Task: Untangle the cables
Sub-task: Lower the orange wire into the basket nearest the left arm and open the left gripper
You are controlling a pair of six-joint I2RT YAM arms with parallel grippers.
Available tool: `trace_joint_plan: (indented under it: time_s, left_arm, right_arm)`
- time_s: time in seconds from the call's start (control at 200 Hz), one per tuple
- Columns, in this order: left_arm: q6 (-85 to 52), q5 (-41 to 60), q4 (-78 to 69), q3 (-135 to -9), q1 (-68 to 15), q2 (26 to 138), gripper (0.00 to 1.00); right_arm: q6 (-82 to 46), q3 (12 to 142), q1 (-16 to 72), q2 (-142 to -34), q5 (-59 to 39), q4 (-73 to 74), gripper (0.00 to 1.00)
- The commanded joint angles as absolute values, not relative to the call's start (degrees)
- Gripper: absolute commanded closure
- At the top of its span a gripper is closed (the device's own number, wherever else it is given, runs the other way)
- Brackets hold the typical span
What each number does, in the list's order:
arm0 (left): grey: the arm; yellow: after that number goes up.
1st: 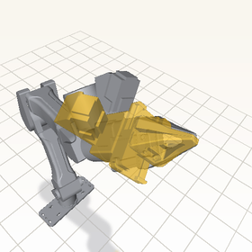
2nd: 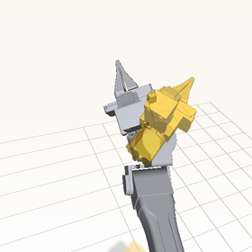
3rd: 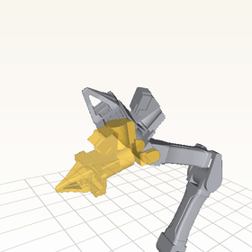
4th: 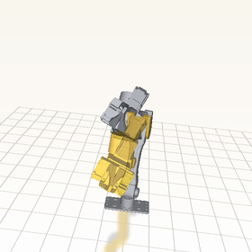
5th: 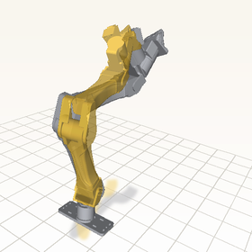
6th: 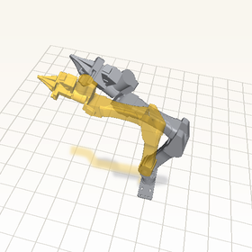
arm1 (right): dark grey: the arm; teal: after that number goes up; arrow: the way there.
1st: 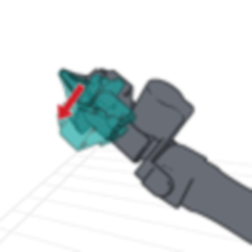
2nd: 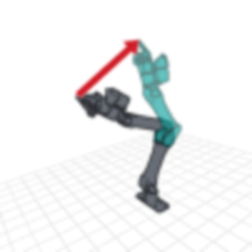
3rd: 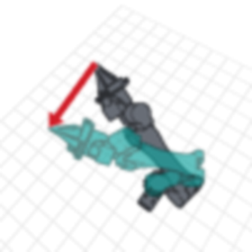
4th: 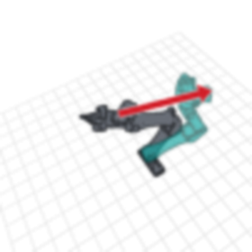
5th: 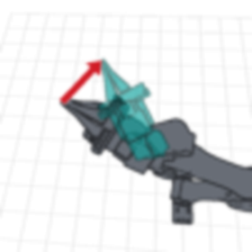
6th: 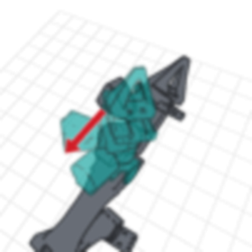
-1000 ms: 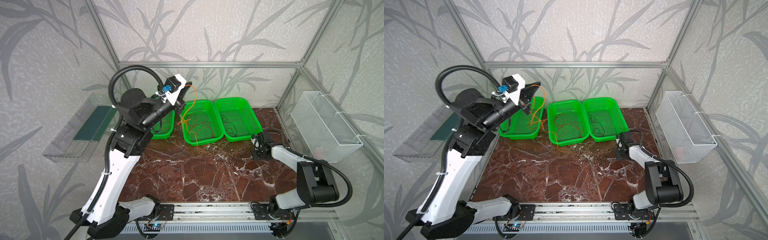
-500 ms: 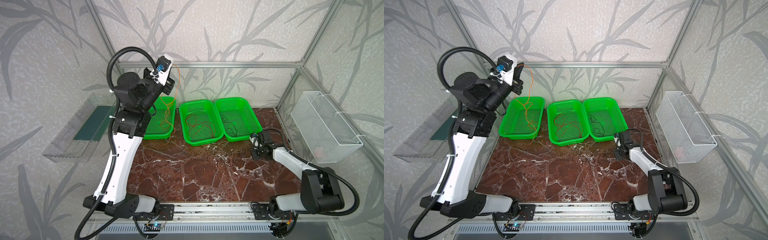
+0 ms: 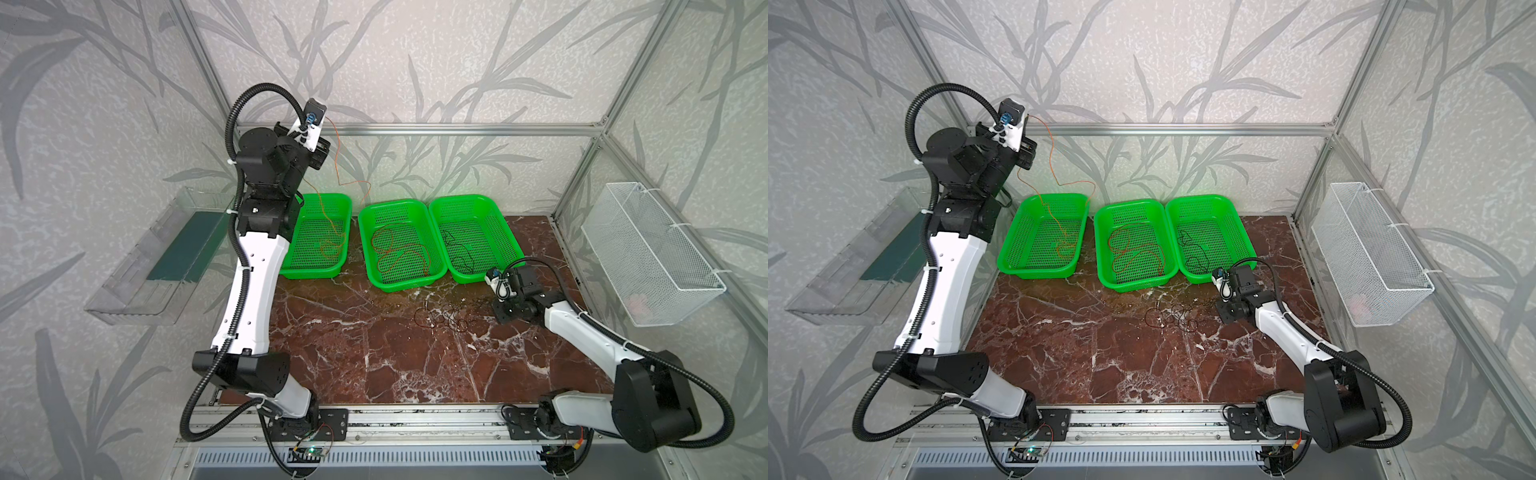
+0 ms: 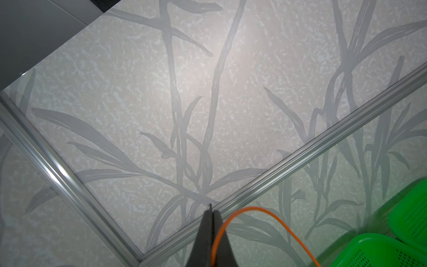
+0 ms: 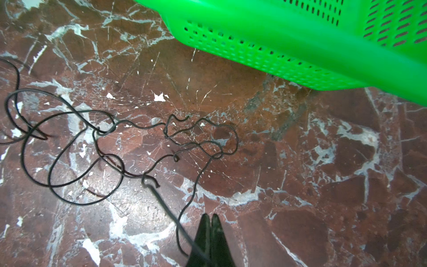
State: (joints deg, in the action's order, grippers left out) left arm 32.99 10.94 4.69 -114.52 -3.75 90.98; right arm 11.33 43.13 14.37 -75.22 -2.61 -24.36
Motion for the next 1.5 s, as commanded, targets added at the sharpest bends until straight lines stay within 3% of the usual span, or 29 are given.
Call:
trace_joint_plan:
  time_s: [0.0,0.255,0.49,0.67,0.735,0.86,1.025,1.105,1.494]
  left_arm:
    - [36.2,9.3,-0.3,-115.0,-2.0,92.5,1.00]
    - [35.9,5.0,-6.8,-104.1,2.2,94.0,1.00]
    - [25.5,1.3,-13.6,-87.9,5.5,94.0,1.00]
    - [17.6,1.2,-13.0,-82.5,6.6,96.3,1.00]
    - [15.1,2.2,-11.8,-81.3,6.7,96.3,0.87]
    - [10.3,2.4,-9.9,-78.8,6.7,95.3,0.50]
    - [5.7,1.9,-5.8,-76.2,6.7,93.0,0.26]
    - [4.5,2.4,-4.6,-74.6,6.7,91.3,0.02]
    - [8.9,6.6,-7.0,-62.6,3.6,78.4,0.01]
  right_arm:
    - [12.7,45.5,14.4,-77.1,-4.2,-26.5,1.00]
    - [12.5,47.7,14.4,-77.5,-4.7,-26.7,1.00]
    - [11.9,46.8,14.5,-71.8,-5.9,-25.4,1.00]
    - [11.7,46.0,15.4,-66.4,-8.1,-25.1,1.00]
    - [12.1,45.9,16.0,-64.2,-8.9,-24.9,1.00]
    - [12.9,45.4,16.9,-60.0,-9.9,-23.9,1.00]
    - [12.7,46.0,17.1,-57.0,-11.6,-23.7,1.00]
    - [12.3,46.7,17.1,-56.5,-12.5,-23.7,1.00]
    - [9.9,53.2,17.3,-54.2,-20.2,-21.3,1.00]
